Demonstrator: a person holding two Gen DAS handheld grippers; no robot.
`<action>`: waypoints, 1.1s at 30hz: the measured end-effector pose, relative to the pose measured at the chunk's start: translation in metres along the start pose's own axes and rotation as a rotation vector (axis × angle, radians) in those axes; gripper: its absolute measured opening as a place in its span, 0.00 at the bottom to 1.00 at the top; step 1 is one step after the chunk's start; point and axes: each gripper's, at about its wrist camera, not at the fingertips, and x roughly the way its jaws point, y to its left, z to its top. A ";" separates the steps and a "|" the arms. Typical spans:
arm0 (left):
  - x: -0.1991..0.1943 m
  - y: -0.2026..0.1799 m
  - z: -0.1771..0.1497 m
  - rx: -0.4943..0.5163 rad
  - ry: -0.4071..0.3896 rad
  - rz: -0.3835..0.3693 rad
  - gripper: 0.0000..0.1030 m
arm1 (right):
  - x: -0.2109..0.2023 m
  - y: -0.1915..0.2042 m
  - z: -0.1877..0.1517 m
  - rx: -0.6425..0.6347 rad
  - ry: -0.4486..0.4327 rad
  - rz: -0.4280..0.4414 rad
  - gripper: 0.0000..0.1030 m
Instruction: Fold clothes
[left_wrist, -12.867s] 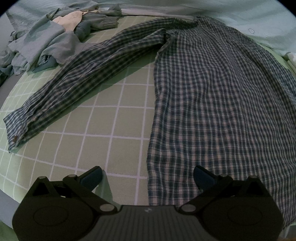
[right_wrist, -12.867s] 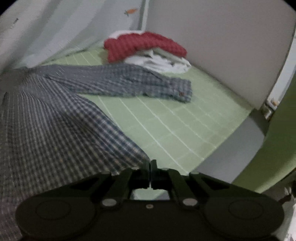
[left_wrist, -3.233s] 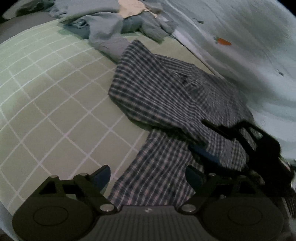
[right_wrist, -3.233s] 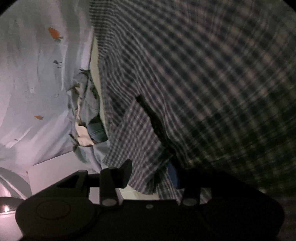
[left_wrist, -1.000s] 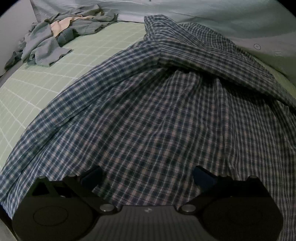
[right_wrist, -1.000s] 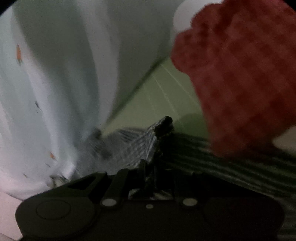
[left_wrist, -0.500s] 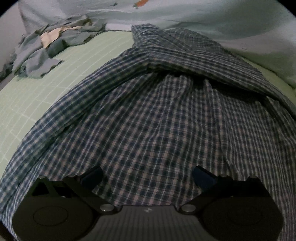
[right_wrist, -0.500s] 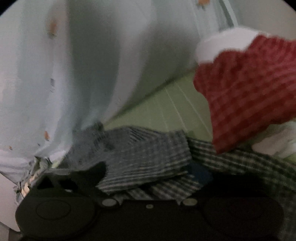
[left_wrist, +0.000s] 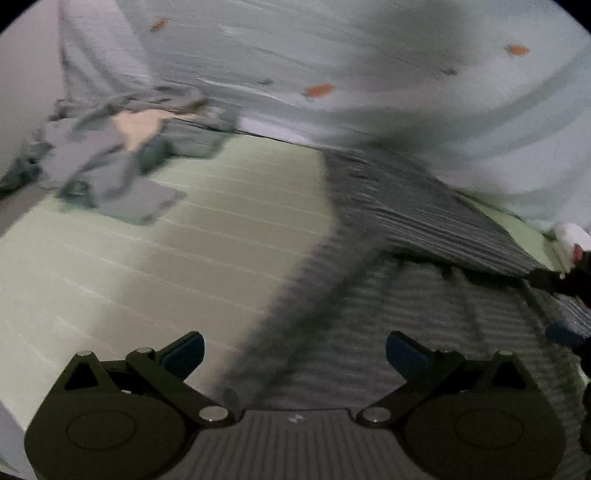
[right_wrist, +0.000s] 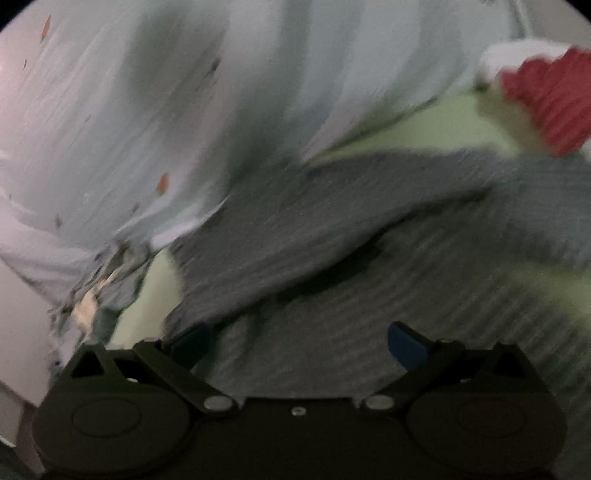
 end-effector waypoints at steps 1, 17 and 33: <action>-0.002 0.017 0.002 -0.002 0.000 0.000 1.00 | 0.001 0.013 -0.011 0.005 0.014 0.015 1.00; 0.005 0.154 -0.007 0.169 0.140 -0.071 1.00 | 0.044 0.130 -0.168 0.215 0.264 0.182 0.50; -0.003 0.154 -0.019 0.194 0.136 -0.113 1.00 | 0.036 0.137 -0.185 0.200 0.286 0.183 0.02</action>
